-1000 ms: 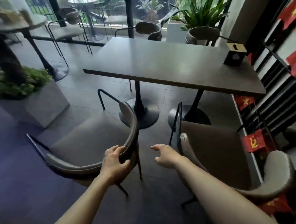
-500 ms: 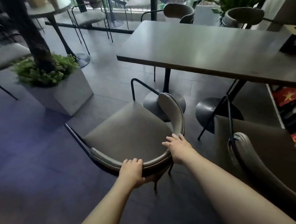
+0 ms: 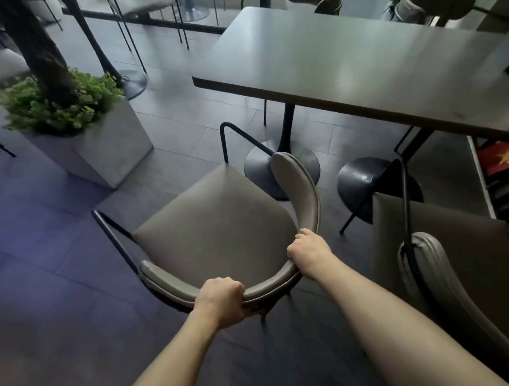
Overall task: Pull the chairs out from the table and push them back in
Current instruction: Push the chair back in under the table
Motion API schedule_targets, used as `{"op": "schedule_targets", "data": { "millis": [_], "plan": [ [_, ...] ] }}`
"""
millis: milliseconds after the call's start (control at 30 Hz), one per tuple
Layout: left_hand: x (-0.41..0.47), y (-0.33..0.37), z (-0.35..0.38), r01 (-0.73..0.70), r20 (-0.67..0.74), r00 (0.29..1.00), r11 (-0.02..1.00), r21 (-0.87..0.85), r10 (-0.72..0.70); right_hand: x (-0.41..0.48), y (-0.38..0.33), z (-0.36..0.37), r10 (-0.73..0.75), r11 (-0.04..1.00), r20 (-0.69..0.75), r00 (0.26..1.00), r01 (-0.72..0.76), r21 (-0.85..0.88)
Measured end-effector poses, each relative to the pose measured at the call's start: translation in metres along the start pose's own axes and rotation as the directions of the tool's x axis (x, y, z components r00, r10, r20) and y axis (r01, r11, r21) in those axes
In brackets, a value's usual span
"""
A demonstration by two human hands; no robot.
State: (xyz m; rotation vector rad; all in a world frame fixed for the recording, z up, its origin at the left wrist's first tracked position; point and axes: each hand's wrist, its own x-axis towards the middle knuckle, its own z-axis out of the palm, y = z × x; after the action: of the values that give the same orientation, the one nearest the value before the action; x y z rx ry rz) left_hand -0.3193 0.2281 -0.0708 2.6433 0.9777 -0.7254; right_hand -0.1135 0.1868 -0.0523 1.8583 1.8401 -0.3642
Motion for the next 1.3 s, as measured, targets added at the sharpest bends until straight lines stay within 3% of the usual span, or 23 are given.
{"op": "schedule_targets", "data": {
  "millis": [367,867,1067,1300],
  "plan": [
    [0.001,-0.035,-0.004,-0.184,0.054,0.982,0.978,0.095,0.179,-0.005,-0.030,-0.012,0.072,0.997,0.073,0.995,-0.071,-0.022],
    [0.052,-0.161,-0.049,-0.437,0.207,0.896,0.863,0.253,0.393,0.018,-0.131,-0.043,0.366,0.894,0.230,0.902,-0.410,0.184],
    [0.086,-0.196,-0.078,-0.517,0.212,0.855,0.754,0.404,0.473,0.045,-0.152,-0.062,0.358,0.866,0.232,0.904,-0.414,0.278],
    [0.114,-0.233,-0.096,-0.498,0.195,0.865,0.740,0.452,0.463,0.076,-0.163,-0.083,0.351,0.846,0.204,0.914,-0.403,0.349]
  ]
}}
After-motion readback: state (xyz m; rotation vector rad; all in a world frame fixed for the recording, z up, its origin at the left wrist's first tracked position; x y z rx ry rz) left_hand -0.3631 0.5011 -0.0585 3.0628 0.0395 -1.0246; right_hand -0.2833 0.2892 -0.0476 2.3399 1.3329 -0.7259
